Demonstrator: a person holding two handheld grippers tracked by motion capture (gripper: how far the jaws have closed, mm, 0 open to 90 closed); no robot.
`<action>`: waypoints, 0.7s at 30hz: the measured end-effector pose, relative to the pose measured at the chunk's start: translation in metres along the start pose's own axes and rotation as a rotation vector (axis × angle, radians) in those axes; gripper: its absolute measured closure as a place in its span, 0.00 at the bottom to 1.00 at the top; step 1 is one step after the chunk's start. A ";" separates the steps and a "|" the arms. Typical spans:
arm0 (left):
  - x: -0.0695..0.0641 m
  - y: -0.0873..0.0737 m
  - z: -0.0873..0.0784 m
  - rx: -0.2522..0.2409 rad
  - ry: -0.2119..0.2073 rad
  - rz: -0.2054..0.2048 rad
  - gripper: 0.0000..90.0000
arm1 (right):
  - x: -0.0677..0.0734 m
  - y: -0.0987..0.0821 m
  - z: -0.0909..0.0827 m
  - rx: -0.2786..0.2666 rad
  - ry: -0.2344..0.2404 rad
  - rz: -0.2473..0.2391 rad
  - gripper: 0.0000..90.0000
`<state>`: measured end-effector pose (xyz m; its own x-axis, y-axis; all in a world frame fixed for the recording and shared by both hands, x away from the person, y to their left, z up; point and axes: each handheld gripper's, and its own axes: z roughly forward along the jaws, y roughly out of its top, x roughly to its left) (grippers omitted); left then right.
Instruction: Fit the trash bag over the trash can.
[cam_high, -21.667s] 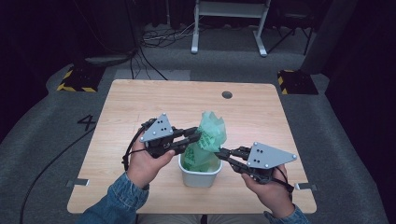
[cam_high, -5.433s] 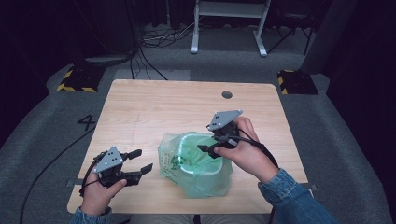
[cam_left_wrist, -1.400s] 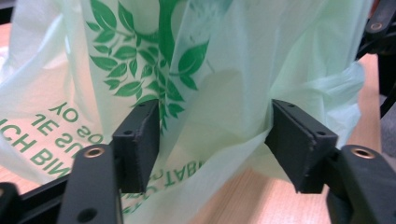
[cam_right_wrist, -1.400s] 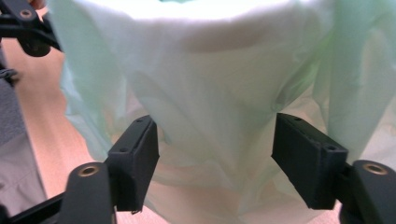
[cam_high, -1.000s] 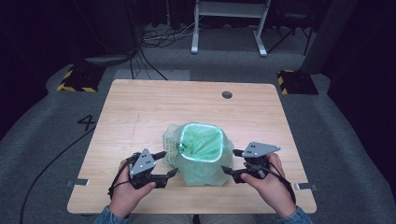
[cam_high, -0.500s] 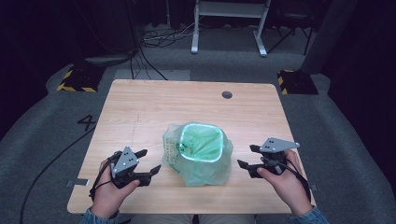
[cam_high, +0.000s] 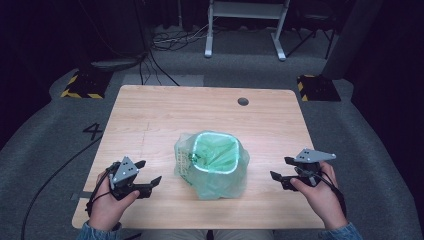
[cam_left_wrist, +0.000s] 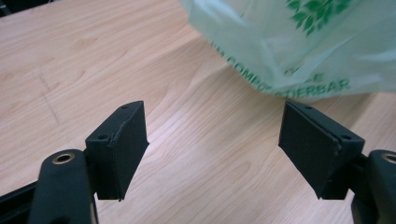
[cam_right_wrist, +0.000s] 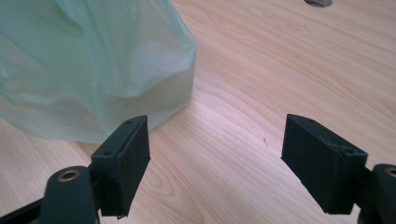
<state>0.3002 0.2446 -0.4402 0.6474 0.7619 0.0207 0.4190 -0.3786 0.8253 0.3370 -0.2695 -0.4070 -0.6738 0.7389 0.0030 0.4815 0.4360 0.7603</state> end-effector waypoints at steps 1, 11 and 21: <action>0.002 -0.003 0.001 0.016 0.008 0.004 0.26 | -0.001 -0.002 0.001 0.005 -0.001 0.001 0.27; 0.018 -0.021 0.006 0.112 0.073 0.004 0.25 | -0.017 -0.026 0.011 0.063 -0.037 0.034 0.26; 0.028 -0.033 0.010 0.157 0.082 -0.015 0.25 | -0.030 -0.050 0.020 0.104 -0.057 0.077 0.26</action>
<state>0.3105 0.2731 -0.4725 0.5890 0.8059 0.0597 0.5270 -0.4390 0.7277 0.3446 -0.3035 -0.4582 -0.6011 0.7990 0.0200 0.5884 0.4254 0.6876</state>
